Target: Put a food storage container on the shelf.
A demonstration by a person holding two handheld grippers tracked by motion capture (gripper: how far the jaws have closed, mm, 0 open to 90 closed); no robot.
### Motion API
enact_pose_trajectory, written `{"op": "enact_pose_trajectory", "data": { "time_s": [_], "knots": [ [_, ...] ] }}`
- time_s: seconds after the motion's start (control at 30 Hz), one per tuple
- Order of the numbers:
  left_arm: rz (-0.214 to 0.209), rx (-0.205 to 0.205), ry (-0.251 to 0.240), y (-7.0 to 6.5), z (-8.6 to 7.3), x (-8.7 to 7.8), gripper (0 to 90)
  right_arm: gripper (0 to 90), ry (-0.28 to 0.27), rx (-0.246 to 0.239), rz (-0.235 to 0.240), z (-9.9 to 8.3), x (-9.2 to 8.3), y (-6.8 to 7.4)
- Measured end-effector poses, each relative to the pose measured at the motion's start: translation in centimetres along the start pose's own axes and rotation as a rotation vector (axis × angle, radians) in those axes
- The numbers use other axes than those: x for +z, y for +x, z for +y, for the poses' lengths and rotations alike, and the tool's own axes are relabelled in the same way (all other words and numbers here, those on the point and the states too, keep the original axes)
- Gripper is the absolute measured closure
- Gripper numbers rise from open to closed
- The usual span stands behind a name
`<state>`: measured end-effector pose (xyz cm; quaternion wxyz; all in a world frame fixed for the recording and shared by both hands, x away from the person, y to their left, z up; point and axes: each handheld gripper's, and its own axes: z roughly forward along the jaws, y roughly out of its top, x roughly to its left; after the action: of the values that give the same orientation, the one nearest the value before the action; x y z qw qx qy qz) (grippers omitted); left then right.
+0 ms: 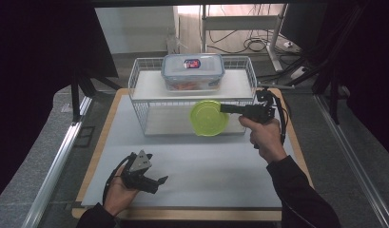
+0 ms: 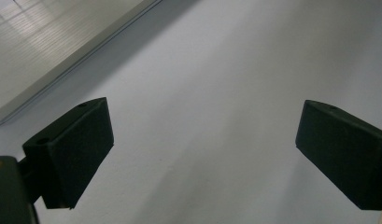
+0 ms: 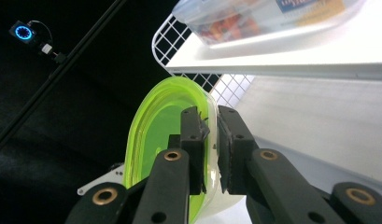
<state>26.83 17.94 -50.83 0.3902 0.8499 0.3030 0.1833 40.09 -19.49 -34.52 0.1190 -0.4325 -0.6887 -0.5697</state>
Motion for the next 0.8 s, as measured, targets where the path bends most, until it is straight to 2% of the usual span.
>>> {"op": "enact_pose_trajectory", "data": {
  "time_s": [0.8],
  "knots": [
    [-0.007,-0.005,-0.001,0.0,-0.1,0.1,4.0,82.1,-0.048,-0.005,0.022,4.8,0.4,2.4]
  ]
}}
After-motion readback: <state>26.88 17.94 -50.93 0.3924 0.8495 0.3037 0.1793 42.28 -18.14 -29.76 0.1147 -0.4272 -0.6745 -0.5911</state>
